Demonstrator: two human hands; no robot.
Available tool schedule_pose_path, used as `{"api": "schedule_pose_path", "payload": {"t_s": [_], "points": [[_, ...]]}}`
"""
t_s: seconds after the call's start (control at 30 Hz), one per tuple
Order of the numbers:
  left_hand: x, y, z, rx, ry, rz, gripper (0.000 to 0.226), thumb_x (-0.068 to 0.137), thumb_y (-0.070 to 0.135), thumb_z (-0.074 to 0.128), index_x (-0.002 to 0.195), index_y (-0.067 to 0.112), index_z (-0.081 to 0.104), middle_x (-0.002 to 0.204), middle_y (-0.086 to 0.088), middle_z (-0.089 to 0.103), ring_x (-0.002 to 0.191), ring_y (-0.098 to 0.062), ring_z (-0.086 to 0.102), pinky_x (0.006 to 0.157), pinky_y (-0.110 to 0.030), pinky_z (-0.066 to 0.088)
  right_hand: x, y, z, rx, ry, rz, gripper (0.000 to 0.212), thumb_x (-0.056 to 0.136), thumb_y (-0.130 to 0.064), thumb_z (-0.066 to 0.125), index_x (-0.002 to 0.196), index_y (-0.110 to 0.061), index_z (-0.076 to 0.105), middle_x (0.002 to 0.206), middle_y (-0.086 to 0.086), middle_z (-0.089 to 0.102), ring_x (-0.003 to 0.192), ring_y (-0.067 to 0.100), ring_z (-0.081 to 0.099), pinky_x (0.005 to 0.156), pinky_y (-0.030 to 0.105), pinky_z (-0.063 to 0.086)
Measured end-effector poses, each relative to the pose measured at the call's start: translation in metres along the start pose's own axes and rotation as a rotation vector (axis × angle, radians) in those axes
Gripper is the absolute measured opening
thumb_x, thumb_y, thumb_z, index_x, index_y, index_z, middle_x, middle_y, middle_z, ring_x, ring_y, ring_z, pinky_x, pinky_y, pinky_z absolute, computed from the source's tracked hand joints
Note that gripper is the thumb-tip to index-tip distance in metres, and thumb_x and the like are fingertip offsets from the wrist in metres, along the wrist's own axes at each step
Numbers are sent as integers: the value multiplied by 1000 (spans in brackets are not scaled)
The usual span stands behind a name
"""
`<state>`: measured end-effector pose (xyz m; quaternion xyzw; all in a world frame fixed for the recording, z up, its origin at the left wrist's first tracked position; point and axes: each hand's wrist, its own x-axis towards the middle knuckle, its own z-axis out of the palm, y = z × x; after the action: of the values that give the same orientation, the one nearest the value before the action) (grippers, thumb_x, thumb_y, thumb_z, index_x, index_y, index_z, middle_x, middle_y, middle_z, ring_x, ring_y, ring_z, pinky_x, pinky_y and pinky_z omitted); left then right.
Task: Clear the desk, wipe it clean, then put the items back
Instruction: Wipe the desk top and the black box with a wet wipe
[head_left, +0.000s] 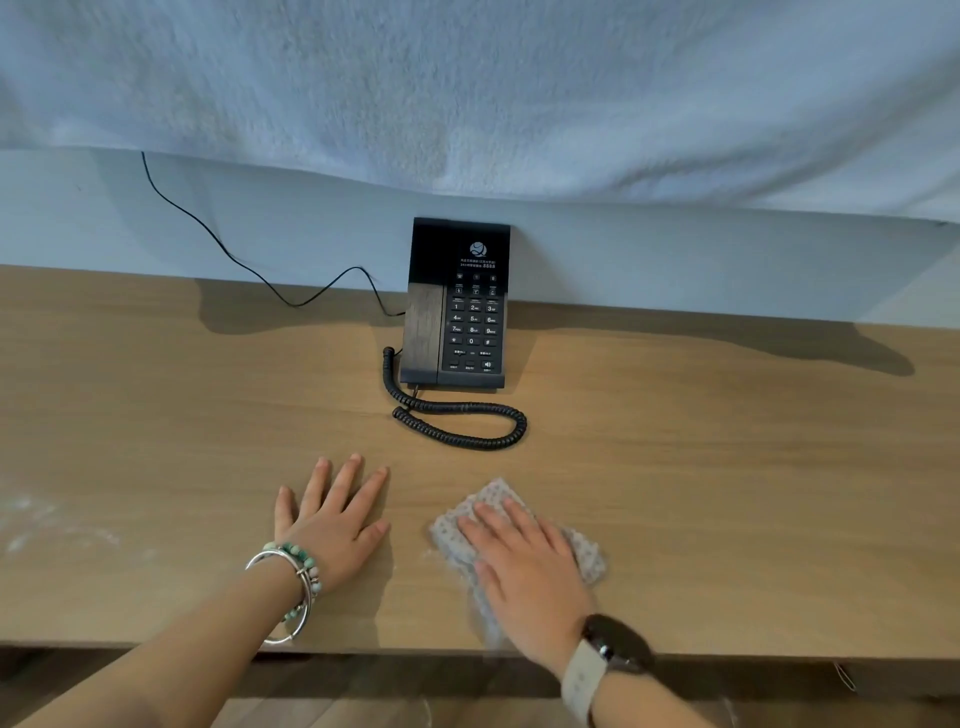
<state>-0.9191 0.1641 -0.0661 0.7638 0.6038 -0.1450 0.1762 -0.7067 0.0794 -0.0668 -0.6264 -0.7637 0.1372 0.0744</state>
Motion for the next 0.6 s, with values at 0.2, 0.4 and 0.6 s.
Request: {"api": "schedule_pose_path", "payload": {"t_s": [0.2,0.4,0.6], "points": [[-18,-2,11,-27,9,37,79,71,70,-5,145,42,-12,154,13,-19,143,-18,-20,114,-49,-6,-9,90,-29,-35,21,595,49,101,-36,18,149,-36,9,158,-11,6,146,15,6,117,41,15],[-25,-5,15,-23,33,64,80,68,62,-10,145,40,-14,154,14,-19,142,-15,-20,115,-46,-6,-9,-8,7,-37,19,210,48,88,-35,31,133,-32,48,141,-13,45,128,19,47,94,50,45],[-34,-17,21,-38,87,110,97,53,61,-21,146,37,-10,146,19,-26,137,-5,-24,114,-40,-8,-6,47,-12,-98,-58,324,56,94,-44,2,149,-37,8,158,-12,7,146,14,6,117,41,14]]}}
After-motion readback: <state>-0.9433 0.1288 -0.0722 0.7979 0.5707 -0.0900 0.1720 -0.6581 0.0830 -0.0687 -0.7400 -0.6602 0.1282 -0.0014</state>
